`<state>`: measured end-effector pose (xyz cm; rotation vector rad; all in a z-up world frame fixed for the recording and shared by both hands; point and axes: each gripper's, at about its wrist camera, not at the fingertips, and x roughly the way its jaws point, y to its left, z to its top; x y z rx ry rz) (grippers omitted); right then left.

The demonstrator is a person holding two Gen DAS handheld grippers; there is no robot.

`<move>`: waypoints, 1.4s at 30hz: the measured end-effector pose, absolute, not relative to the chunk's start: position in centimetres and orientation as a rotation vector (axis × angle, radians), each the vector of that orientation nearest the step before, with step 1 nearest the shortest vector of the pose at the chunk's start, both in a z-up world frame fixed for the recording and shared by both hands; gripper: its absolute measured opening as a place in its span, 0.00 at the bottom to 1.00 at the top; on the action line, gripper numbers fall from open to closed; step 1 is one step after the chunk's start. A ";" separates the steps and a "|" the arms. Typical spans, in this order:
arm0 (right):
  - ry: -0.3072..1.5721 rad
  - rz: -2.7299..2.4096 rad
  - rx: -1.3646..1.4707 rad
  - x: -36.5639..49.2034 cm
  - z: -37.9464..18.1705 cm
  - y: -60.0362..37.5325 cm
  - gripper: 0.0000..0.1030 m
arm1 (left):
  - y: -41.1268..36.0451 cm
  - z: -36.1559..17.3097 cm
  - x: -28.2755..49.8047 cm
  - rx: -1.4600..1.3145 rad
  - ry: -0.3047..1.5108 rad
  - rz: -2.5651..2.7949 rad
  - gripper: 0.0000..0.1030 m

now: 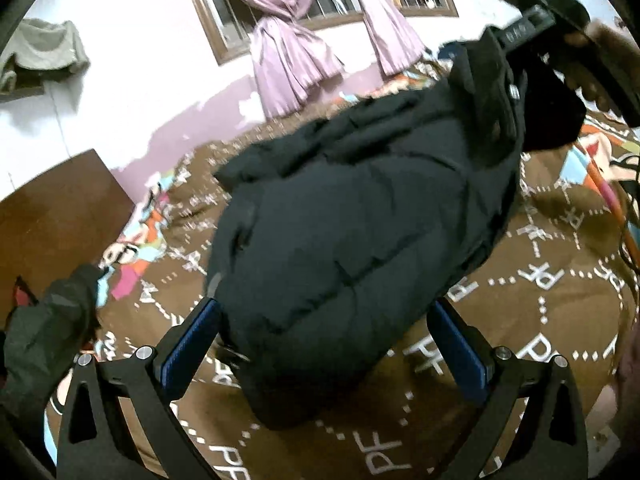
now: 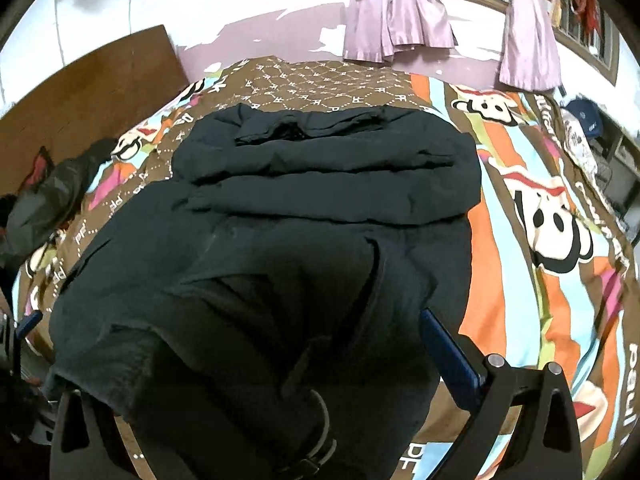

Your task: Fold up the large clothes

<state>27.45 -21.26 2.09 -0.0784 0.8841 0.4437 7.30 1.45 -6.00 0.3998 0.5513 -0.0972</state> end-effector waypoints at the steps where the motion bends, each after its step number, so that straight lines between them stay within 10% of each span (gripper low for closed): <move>1: 0.886 0.444 -0.069 27.5 2.1 -21.4 1.00 | 1.5 -5.9 7.1 0.406 0.538 -0.096 0.98; 11: 0.890 0.443 -0.030 27.3 2.0 -21.8 1.00 | -1.2 -7.3 5.6 0.643 0.410 -0.071 0.96; 22: 0.871 0.453 -0.015 25.3 0.2 -23.2 1.00 | -1.8 -9.9 7.1 0.793 0.445 -0.061 0.14; 42: 0.818 0.316 -0.260 15.9 -4.9 -22.9 1.00 | -2.7 8.6 15.5 0.412 0.502 -0.221 0.07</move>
